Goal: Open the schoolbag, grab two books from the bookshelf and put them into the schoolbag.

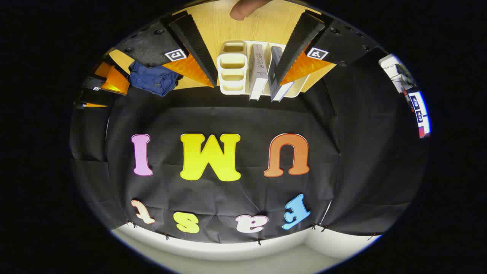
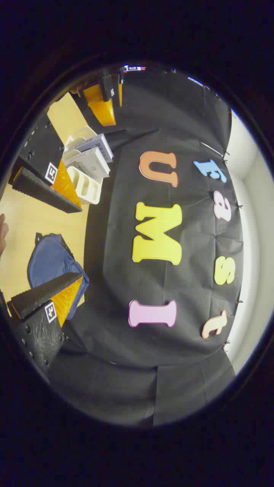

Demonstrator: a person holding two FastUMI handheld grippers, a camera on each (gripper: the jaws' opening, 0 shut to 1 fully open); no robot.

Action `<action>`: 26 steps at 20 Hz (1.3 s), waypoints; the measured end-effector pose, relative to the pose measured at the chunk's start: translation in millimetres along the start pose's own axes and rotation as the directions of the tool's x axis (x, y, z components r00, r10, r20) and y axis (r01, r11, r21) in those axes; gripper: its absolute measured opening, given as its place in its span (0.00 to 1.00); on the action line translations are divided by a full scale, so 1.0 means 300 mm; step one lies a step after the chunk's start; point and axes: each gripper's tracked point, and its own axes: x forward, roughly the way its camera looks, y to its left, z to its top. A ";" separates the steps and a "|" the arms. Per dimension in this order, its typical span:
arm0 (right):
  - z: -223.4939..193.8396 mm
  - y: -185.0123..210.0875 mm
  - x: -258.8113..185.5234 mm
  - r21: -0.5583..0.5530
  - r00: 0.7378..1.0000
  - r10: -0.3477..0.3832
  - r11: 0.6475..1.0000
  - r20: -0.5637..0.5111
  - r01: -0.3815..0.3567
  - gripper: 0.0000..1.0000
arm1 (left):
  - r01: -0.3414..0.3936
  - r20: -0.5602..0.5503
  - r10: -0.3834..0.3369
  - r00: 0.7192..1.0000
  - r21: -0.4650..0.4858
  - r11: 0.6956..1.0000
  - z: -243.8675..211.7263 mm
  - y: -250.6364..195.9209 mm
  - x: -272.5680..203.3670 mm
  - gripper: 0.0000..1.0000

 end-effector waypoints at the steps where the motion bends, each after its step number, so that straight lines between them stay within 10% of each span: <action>1: -0.003 0.006 0.009 -0.006 1.000 0.006 1.000 -0.002 -0.006 0.96 | -0.005 -0.006 0.005 1.000 0.001 1.000 -0.005 0.000 0.004 0.98; 26: -0.235 -0.039 0.225 -0.143 0.985 -0.008 0.990 -0.170 -0.017 0.98 | -0.050 -0.033 0.049 0.998 -0.037 0.998 -0.082 0.059 0.055 0.98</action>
